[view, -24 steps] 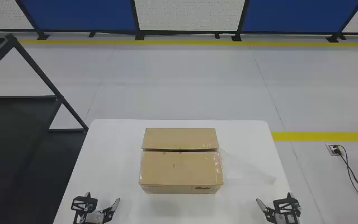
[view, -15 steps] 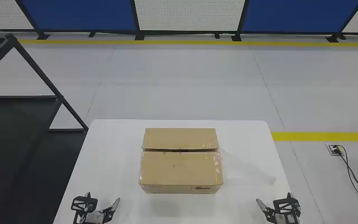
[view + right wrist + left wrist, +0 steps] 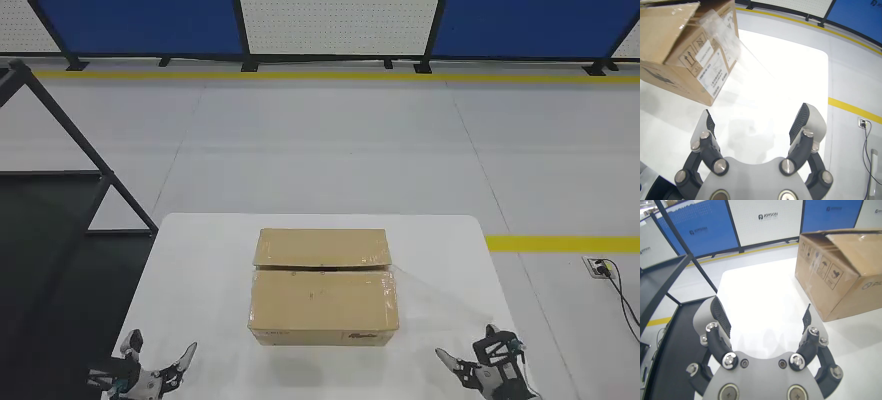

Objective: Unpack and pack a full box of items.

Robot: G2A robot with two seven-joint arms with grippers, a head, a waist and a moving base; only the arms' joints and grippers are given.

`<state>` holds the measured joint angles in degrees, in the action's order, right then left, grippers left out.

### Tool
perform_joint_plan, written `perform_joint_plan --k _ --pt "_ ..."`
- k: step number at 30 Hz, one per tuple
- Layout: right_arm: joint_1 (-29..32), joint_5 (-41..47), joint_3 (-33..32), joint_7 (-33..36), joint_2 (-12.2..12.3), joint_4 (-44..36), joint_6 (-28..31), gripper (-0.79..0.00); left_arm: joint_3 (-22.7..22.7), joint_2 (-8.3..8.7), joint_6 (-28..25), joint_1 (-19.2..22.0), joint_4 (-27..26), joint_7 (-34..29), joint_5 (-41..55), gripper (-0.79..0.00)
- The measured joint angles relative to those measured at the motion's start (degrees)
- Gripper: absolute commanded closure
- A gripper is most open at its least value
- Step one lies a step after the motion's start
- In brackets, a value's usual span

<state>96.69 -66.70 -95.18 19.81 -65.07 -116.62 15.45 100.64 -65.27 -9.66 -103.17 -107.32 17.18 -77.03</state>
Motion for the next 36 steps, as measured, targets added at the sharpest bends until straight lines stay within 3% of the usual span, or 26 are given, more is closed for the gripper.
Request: perform_joint_plan --k 6,8,17,22,27,32,36 --pt "-3.0 15.3 -3.7 14.8 0.7 -4.2 6.2 -0.785 3.8 0.57 -8.5 -1.7 -1.5 7.5 -1.8 -0.785" --pt "-3.8 19.1 -4.5 19.0 0.9 -4.7 6.5 -0.785 3.9 0.59 -8.8 -1.8 -1.5 7.7 -1.9 -0.785" --pt "-3.7 19.1 -4.3 18.5 0.9 -4.5 6.6 -0.785 3.5 0.54 -8.7 -1.6 -1.3 7.2 -1.6 -0.785" --pt "-6.8 27.0 -1.6 20.7 0.9 -2.5 6.7 -0.785 2.0 0.58 -17.5 4.6 2.9 -3.5 14.6 -0.785" --pt "-12.3 35.6 -0.1 26.5 1.3 -0.9 6.0 -0.785 2.6 1.01 -20.7 11.0 5.6 -11.9 25.4 -0.785" --pt "-17.5 47.3 0.3 32.6 1.6 2.0 2.9 -0.785 2.9 1.37 -23.1 13.3 5.3 -17.5 29.6 -0.785" --pt "-22.2 58.0 0.6 38.9 1.9 5.7 -0.7 -0.785 2.7 1.68 -24.4 14.3 5.3 -25.4 35.5 -0.785"
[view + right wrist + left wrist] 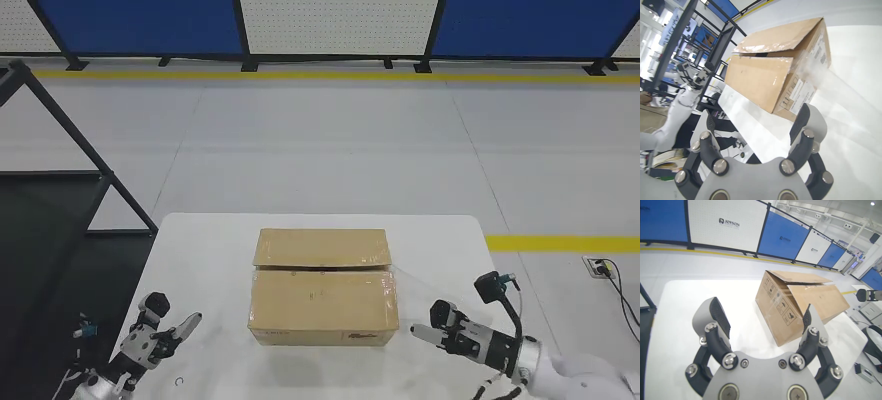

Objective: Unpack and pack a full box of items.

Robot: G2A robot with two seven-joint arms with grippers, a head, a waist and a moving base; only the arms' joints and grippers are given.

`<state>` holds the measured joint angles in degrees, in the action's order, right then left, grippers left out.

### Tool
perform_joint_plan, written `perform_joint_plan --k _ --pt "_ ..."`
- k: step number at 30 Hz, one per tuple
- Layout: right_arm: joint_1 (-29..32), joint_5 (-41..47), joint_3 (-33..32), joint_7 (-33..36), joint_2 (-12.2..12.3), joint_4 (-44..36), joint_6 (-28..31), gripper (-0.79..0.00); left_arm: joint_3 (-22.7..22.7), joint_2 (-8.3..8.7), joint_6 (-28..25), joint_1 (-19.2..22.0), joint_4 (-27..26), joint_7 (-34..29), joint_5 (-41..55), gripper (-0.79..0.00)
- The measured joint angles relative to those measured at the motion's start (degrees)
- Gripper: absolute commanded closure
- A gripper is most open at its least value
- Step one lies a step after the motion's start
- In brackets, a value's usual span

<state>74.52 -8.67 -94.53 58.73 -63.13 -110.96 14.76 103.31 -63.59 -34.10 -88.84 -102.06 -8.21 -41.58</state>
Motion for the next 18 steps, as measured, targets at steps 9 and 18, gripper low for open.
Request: perform_joint_plan --k 9,18 --pt "-0.1 0.5 0.1 0.3 0.0 0.2 -0.3 -0.785 -0.1 -0.02 0.1 -0.1 0.1 1.0 -0.7 -0.785" --pt "-8.7 9.0 7.9 -1.7 -0.6 9.6 -3.8 -0.785 -3.2 0.77 2.0 7.6 2.3 -18.4 22.4 -0.785"
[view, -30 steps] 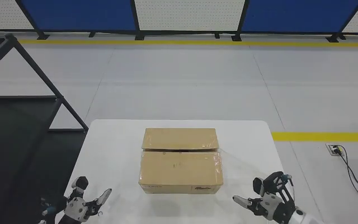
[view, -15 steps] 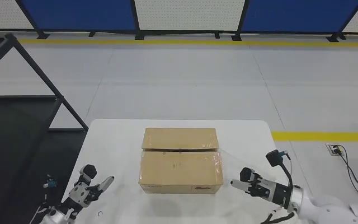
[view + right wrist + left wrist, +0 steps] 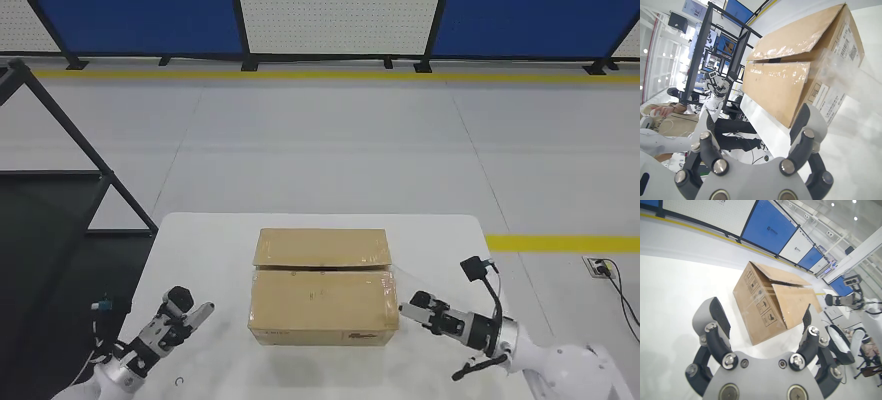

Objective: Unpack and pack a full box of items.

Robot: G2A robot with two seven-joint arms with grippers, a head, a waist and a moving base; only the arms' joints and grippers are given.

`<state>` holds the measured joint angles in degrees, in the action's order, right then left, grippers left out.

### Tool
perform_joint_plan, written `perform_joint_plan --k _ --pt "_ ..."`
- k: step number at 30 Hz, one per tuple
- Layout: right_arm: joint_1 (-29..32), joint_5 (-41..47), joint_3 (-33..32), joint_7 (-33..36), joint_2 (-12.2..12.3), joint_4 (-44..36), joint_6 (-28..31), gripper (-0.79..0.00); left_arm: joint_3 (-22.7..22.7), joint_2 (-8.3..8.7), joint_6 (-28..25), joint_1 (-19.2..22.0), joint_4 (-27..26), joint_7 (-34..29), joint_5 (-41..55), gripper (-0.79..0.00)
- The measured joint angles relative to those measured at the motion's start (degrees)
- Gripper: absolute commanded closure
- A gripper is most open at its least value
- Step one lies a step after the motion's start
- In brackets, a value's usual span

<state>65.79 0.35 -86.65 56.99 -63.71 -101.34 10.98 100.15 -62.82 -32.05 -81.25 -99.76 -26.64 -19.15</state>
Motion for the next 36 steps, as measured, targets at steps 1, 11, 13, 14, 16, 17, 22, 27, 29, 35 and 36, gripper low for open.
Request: perform_joint_plan --k 1,11,13,14,16,17,22,27,29,35,36 --pt "-1.3 1.3 0.6 0.3 -0.1 1.5 0.0 -0.785 -0.2 0.13 0.2 1.1 0.5 -2.2 2.6 -0.785" --pt "-6.3 4.6 2.4 -2.6 -0.4 8.3 -2.6 -0.785 -1.3 1.27 4.0 7.5 3.2 -20.1 15.3 -0.785" --pt "-6.3 4.6 2.4 -2.6 -0.4 8.3 -2.6 -0.785 -1.3 1.27 4.0 7.5 3.2 -19.3 15.3 -0.785" --pt "-6.3 4.6 2.4 -2.6 -0.4 8.3 -2.6 -0.785 -1.3 1.27 4.0 7.5 3.2 -19.3 15.3 -0.785" --pt "-5.8 3.2 2.9 -4.0 -0.4 8.0 -2.9 -0.785 -1.8 1.23 5.1 7.2 3.4 -19.3 16.3 -0.785" --pt "-5.6 2.2 3.4 -5.0 -0.4 7.9 -3.1 -0.785 -2.3 1.22 6.3 7.2 3.7 -19.8 17.3 -0.785" --pt "-6.7 2.7 4.9 -5.8 -0.5 9.8 -2.0 -0.785 -4.2 1.51 10.8 10.9 6.6 -26.0 25.8 -0.785" --pt "-9.3 6.5 6.5 -3.2 -0.6 13.5 -0.6 -0.785 -5.1 1.91 11.2 13.9 8.1 -30.1 28.3 -0.785" --pt "-10.4 9.0 7.3 -1.2 -0.7 15.3 0.7 -0.785 -5.4 2.03 10.7 14.2 8.2 -30.4 27.9 -0.785" --pt "-13.2 15.9 8.6 3.7 -0.9 20.5 4.6 -0.785 -5.8 2.28 9.4 13.7 8.1 -29.4 27.9 -0.785" --pt "-13.5 16.9 8.7 4.5 -0.9 21.1 5.1 -0.785 -5.8 2.31 9.2 13.6 8.1 -29.2 28.0 -0.785"
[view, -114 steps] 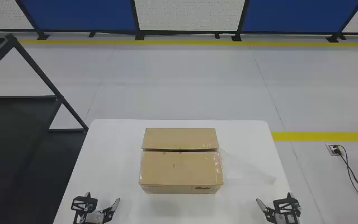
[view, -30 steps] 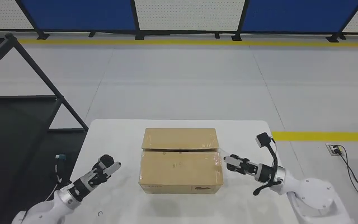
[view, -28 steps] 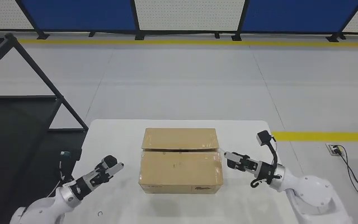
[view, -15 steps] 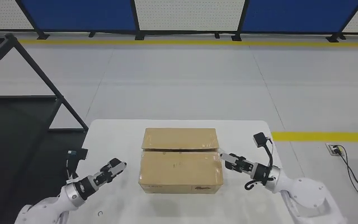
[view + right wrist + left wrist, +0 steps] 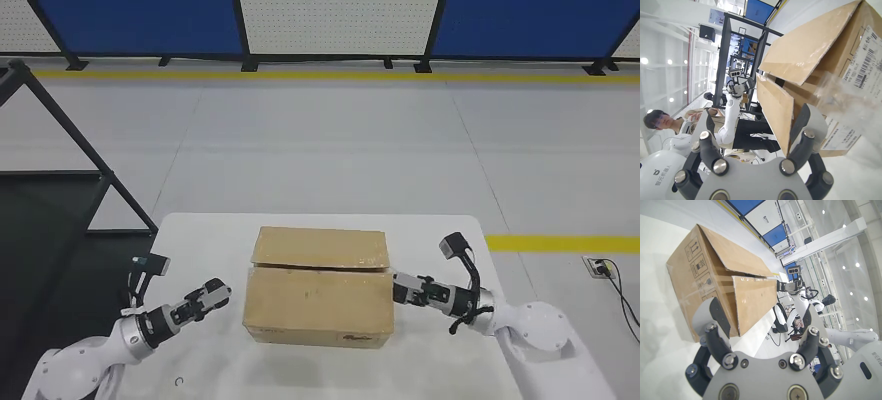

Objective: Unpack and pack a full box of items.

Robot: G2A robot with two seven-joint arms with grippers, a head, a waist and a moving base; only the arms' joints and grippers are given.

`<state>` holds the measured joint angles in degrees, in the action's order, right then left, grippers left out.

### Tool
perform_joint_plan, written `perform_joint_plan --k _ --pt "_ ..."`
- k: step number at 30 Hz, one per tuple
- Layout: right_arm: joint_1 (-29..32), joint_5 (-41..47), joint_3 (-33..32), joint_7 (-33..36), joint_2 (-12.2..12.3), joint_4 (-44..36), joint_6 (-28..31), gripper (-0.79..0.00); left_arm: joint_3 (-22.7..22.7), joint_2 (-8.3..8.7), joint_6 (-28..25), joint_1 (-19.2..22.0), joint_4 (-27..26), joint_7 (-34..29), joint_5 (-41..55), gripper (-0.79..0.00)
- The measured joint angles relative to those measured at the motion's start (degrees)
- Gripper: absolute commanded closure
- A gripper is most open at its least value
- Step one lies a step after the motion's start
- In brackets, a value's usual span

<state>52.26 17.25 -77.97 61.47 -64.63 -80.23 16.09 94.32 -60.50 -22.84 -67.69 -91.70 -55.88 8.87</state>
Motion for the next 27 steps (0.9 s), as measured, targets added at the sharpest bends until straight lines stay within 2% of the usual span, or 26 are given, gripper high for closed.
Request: perform_joint_plan --k 9,14,27 --pt "-0.2 8.2 -1.3 8.5 0.5 0.4 5.3 -0.785 0.3 0.33 -1.6 -1.4 -0.8 0.6 3.8 -0.785" --pt "2.3 9.9 -2.5 13.1 1.2 -3.6 7.9 -0.785 0.3 0.65 -0.8 -1.0 -0.3 -2.8 8.9 -0.785" --pt "12.3 2.2 -4.3 16.7 3.1 -17.4 10.0 -0.785 -2.5 1.2 1.5 0.9 2.8 -5.9 9.4 -0.785"
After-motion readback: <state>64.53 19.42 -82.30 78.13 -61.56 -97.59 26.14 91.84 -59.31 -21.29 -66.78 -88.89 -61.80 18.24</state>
